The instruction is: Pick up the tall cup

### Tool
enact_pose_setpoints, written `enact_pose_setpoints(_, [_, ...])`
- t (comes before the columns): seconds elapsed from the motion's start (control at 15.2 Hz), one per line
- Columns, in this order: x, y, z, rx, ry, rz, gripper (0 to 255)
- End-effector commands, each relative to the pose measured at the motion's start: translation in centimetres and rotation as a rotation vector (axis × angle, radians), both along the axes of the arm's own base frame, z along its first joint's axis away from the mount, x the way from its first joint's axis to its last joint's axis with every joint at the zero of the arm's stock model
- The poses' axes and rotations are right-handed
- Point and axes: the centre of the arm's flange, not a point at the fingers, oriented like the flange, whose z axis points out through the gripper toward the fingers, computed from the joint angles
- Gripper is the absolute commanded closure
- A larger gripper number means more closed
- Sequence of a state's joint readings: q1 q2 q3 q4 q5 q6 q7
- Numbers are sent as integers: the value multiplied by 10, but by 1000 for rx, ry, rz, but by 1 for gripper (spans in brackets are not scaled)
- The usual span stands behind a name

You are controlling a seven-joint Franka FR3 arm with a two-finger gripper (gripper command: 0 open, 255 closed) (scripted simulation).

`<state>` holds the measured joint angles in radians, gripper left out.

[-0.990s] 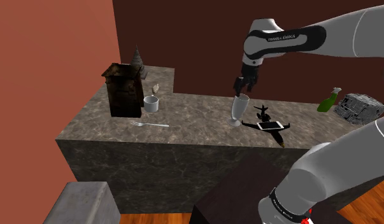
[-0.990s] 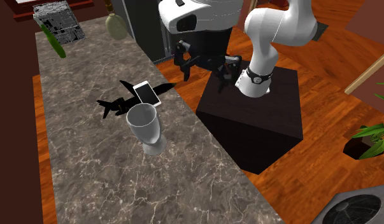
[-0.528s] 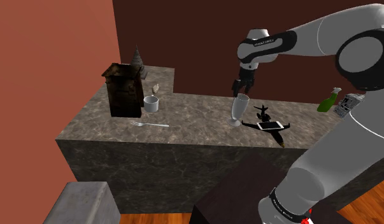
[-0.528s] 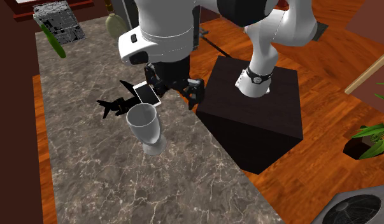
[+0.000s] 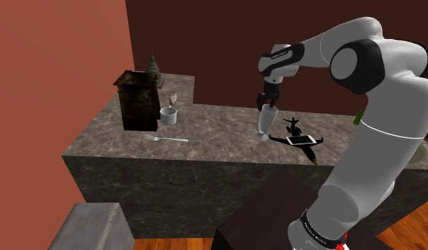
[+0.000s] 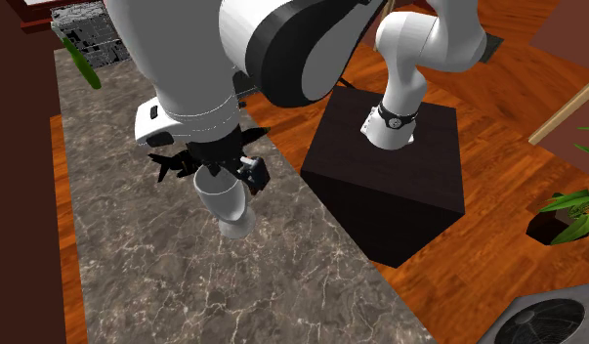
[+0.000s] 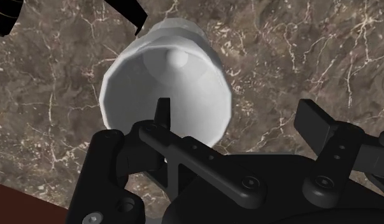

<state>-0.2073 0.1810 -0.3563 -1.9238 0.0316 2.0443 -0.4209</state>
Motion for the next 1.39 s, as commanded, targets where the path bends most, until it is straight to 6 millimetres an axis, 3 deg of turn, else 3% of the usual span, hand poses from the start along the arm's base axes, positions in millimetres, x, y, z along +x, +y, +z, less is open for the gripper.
enact_pose_setpoints(0.0, [0, -4, -11, 0, 0, -1, 0])
enact_pose_setpoints(0.4, [0, -4, -35, 0, 0, -1, 0])
enact_pose_setpoints(0.46, [0, -3, -35, 0, 0, -1, 255])
enact_pose_setpoints(1.06, [0, -4, -35, 0, 0, -1, 255])
enact_pose_setpoints(1.32, [0, -4, -14, 0, 0, -1, 255])
